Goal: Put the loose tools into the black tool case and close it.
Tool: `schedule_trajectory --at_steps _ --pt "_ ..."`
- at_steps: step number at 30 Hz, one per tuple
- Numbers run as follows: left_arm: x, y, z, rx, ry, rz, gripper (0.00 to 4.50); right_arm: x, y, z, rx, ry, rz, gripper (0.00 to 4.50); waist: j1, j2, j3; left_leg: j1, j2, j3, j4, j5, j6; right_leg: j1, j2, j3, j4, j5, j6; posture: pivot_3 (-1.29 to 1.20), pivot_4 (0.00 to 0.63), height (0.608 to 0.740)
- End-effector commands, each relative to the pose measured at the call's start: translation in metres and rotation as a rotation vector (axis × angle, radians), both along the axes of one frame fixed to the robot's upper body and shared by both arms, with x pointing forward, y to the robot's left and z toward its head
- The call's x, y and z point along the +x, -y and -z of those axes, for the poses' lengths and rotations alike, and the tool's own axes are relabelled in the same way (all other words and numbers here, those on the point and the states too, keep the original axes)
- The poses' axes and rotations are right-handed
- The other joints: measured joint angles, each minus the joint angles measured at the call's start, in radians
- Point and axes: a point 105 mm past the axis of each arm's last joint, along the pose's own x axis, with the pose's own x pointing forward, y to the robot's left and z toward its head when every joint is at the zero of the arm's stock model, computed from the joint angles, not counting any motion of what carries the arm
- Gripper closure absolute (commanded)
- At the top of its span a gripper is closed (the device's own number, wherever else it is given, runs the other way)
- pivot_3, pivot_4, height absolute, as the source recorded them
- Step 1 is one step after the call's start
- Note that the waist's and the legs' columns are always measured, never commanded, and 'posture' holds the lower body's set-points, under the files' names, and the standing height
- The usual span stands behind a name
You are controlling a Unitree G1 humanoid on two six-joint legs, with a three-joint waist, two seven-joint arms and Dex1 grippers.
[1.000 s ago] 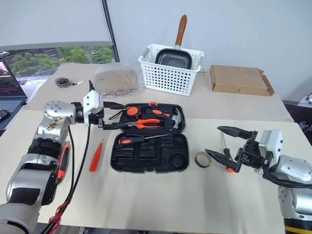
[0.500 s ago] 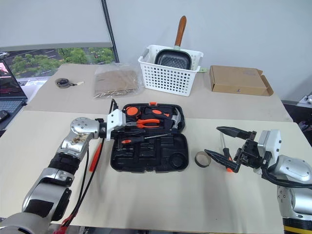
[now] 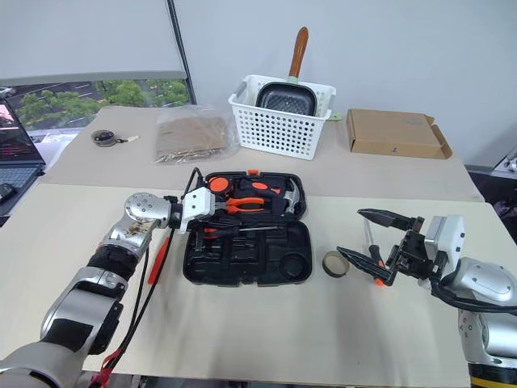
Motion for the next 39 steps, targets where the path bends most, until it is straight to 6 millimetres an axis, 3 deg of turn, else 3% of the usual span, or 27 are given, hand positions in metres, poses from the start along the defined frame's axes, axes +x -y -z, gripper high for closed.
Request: schedule_trajectory --at_steps 1,14,19,21,25,27,30,39 --pt "-0.004 0.000 0.019 0.114 -0.022 0.041 4.47 -0.004 0.001 -0.009 -0.029 0.029 -0.009 0.00 0.000 0.000 0.000 0.000 0.000 0.000 0.000 0.000 0.000 0.000 0.000 0.000 0.000 0.000 0.000 0.00 0.150 0.700" --pt "-0.002 0.001 0.039 0.215 0.020 0.049 4.47 -0.006 0.002 -0.009 -0.043 0.015 -0.014 0.00 0.004 0.003 -0.005 0.003 0.000 0.000 0.001 0.000 0.001 0.004 -0.002 0.000 -0.001 -0.003 0.007 0.00 0.150 0.700" --pt "0.012 0.005 0.008 0.024 0.027 -0.041 4.47 -0.001 0.006 -0.001 -0.064 -0.033 0.045 0.00 0.004 0.004 -0.006 0.003 0.000 0.000 0.002 0.001 0.003 0.004 -0.003 0.000 -0.001 -0.001 0.009 0.00 0.150 0.700" --pt "0.017 0.007 -0.022 -0.140 0.015 -0.062 4.47 0.003 0.014 0.009 -0.098 -0.090 0.124 0.00 0.003 0.003 -0.006 0.001 0.000 0.000 0.003 0.001 0.004 0.003 -0.003 0.000 -0.001 0.000 0.011 0.00 0.150 0.700" --pt "0.010 0.004 -0.056 -0.319 -0.017 -0.031 4.47 0.014 0.029 0.014 -0.075 -0.119 0.291 0.00 0.001 0.003 -0.005 -0.010 0.000 0.000 0.005 0.002 0.004 -0.008 -0.002 0.000 -0.001 0.002 0.009 0.00 0.150 0.700" --pt "0.004 0.002 -0.066 -0.362 -0.043 -0.008 4.47 0.016 0.035 0.016 -0.062 -0.130 0.351 0.00 0.001 0.003 -0.005 -0.015 0.000 0.000 0.005 0.004 0.003 -0.014 -0.001 0.001 0.000 0.008 0.001 0.00 0.150 0.700" --pt "-0.018 -0.004 -0.081 -0.377 -0.119 0.085 3.88 0.015 0.051 0.038 -0.124 -0.238 0.507 0.00 -0.001 0.004 -0.006 -0.015 -0.001 0.001 0.004 0.008 -0.004 -0.013 0.000 0.001 -0.001 0.008 0.000 0.00 0.150 0.700" --pt "-0.067 -0.009 -0.086 -0.206 -0.243 0.231 0.59 0.006 0.070 0.075 -0.179 -0.491 0.718 0.00 0.001 0.004 -0.006 -0.015 0.000 0.001 0.005 0.003 0.004 -0.012 0.001 0.003 -0.003 0.003 0.008 0.00 0.150 0.700"
